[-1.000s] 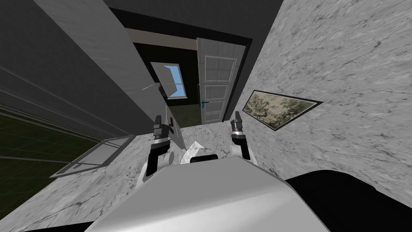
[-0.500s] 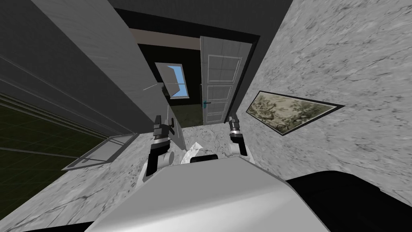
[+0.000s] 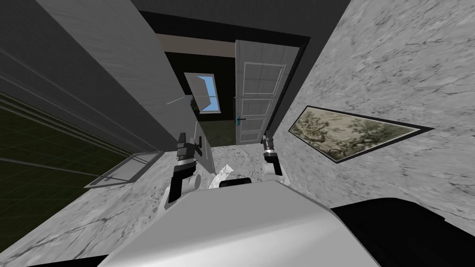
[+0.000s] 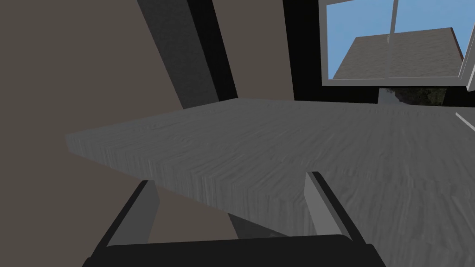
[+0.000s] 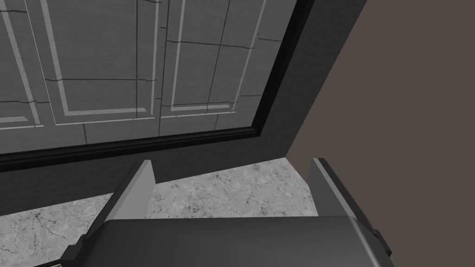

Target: Pull the door open

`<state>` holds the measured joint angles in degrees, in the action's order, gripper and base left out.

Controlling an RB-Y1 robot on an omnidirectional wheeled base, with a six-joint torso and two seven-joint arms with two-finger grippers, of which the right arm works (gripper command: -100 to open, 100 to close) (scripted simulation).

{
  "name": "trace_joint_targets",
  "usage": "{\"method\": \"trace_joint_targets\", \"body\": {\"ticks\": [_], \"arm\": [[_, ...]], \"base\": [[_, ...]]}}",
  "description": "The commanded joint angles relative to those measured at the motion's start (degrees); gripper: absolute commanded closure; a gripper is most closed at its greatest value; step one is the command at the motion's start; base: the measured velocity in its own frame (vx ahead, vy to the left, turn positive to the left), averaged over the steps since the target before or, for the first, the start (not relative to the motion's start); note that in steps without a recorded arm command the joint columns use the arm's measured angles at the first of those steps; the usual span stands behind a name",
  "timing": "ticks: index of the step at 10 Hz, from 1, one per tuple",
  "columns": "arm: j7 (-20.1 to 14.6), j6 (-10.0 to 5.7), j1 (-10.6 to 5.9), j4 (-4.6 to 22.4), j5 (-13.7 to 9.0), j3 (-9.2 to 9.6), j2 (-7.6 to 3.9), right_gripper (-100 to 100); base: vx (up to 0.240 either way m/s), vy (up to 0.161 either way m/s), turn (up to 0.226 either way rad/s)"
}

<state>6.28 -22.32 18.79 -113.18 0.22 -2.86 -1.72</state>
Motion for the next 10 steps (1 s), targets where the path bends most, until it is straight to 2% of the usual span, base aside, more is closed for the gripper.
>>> {"method": "trace_joint_targets", "body": {"ticks": [1,6,7,10], "arm": [[0.6,-0.23,-1.42,2.5,-1.3,-0.2,-0.52,-100],[2.6,-1.12,-6.81,11.5,-5.8,-1.31,-2.47,-100],[2.6,-1.12,-6.81,12.0,-5.8,-1.31,-2.47,-100],[3.9,-1.7,-10.34,18.0,-8.8,-2.04,-3.66,-100]], "base": [[0.088,-0.025,0.085],[0.094,-0.022,0.124],[0.055,-0.019,0.039],[0.063,-0.022,0.119]]}}
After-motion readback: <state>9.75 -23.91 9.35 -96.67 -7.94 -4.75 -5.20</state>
